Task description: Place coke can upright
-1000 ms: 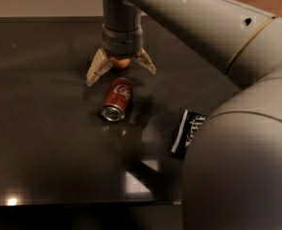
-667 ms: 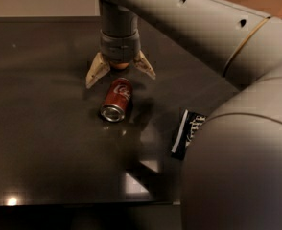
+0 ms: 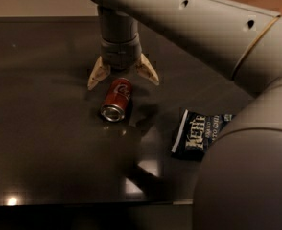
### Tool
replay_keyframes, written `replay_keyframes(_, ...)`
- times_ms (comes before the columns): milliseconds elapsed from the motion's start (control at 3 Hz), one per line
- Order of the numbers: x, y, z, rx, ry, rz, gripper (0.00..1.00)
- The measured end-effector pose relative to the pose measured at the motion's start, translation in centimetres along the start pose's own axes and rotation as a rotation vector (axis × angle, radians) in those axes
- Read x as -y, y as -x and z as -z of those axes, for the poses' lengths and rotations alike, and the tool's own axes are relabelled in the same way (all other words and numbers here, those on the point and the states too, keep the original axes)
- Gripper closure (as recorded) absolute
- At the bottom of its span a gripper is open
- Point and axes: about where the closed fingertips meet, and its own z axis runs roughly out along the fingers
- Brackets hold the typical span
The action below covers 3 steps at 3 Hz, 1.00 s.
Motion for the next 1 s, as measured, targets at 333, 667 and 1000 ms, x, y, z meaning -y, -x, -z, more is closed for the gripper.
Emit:
replay_keyframes(333, -0.5, -0.4, -0.3, -0.004, 0.004, -0.027, 0.00)
replay_keyframes(667, -1.0, -0.7, -1.2, -0.023, 0.012, -0.049, 0.00)
replay_keyframes(1000, -1.1, -0.6, -1.9, -0.040, 0.018, -0.067, 0.18)
